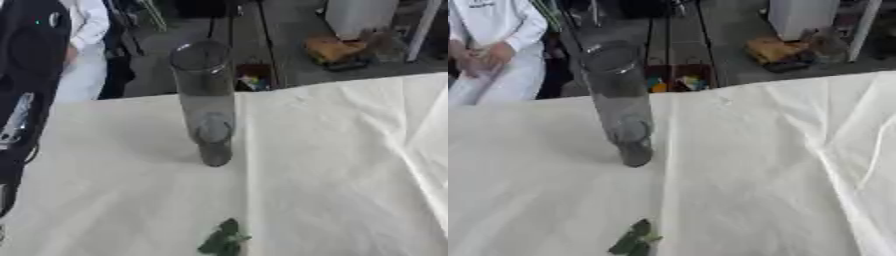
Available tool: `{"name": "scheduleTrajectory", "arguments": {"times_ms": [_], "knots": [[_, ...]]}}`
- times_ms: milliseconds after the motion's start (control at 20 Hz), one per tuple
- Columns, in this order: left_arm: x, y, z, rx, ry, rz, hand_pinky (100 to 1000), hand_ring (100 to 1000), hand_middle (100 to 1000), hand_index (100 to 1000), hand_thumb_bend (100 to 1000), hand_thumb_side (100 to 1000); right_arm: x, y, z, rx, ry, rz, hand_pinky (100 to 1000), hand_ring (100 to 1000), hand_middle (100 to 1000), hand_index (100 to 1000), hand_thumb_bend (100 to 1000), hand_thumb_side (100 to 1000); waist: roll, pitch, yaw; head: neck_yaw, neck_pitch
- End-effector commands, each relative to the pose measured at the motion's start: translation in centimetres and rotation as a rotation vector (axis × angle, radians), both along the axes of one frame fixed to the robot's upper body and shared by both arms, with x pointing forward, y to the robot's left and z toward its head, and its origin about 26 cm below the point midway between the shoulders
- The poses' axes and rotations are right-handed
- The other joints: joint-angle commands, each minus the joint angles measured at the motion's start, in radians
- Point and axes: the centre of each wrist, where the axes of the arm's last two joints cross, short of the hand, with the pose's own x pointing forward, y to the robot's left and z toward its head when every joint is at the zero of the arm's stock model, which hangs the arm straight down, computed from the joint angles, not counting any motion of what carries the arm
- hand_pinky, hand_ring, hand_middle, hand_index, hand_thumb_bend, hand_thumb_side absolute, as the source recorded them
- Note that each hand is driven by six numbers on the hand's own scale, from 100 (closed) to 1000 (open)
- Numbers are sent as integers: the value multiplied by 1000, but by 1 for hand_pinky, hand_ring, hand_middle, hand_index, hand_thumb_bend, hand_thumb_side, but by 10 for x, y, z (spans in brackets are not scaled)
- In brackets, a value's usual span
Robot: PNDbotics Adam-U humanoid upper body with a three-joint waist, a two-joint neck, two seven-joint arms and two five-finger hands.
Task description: Arrange flowers into the vase.
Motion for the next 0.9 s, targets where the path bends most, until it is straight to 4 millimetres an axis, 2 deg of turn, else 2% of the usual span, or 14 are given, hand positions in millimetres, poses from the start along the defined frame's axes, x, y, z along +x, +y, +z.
{"name": "scheduleTrajectory", "arguments": {"times_ms": [50, 400, 450, 500, 700, 750, 800, 900], "knots": [[-11, -4, 12, 4, -51, -23, 100, 100, 100, 100, 234, 333, -3, -2, 8, -29, -25, 7, 797, 743, 408, 871, 100, 854, -1, -17, -3, 4, 6], [-11, -8, 10, 32, -72, -16, 100, 100, 100, 100, 230, 325, -3, -1, 9, -35, -17, 12, 804, 747, 404, 873, 100, 856, 10, -9, -15, 7, -10], [-11, -8, 9, 36, -75, -13, 100, 100, 100, 100, 243, 258, -3, -1, 9, -36, -16, 13, 805, 747, 403, 874, 100, 858, 11, -8, -16, 8, -11], [-11, -9, 9, 41, -77, -12, 100, 100, 100, 100, 229, 324, -2, -1, 9, -37, -15, 14, 806, 748, 402, 874, 100, 857, 12, -6, -18, 9, -13], [-10, -9, 8, 57, -105, -2, 100, 100, 100, 100, 230, 313, -2, -1, 10, -39, -15, 16, 808, 749, 400, 875, 100, 858, 15, 1, -24, 13, -21], [-10, -10, 7, 63, -114, -1, 100, 100, 100, 100, 239, 259, -2, -1, 10, -40, -16, 17, 809, 749, 399, 875, 100, 860, 16, 3, -25, 14, -22], [-10, -10, 7, 70, -122, 0, 100, 100, 100, 100, 229, 311, -2, -1, 10, -41, -16, 17, 810, 750, 398, 875, 100, 859, 17, 5, -27, 15, -24], [-9, -10, 6, 77, -132, -3, 100, 100, 100, 100, 228, 312, -2, -1, 10, -43, -17, 17, 812, 751, 396, 876, 100, 859, 18, 10, -30, 18, -28]]}}
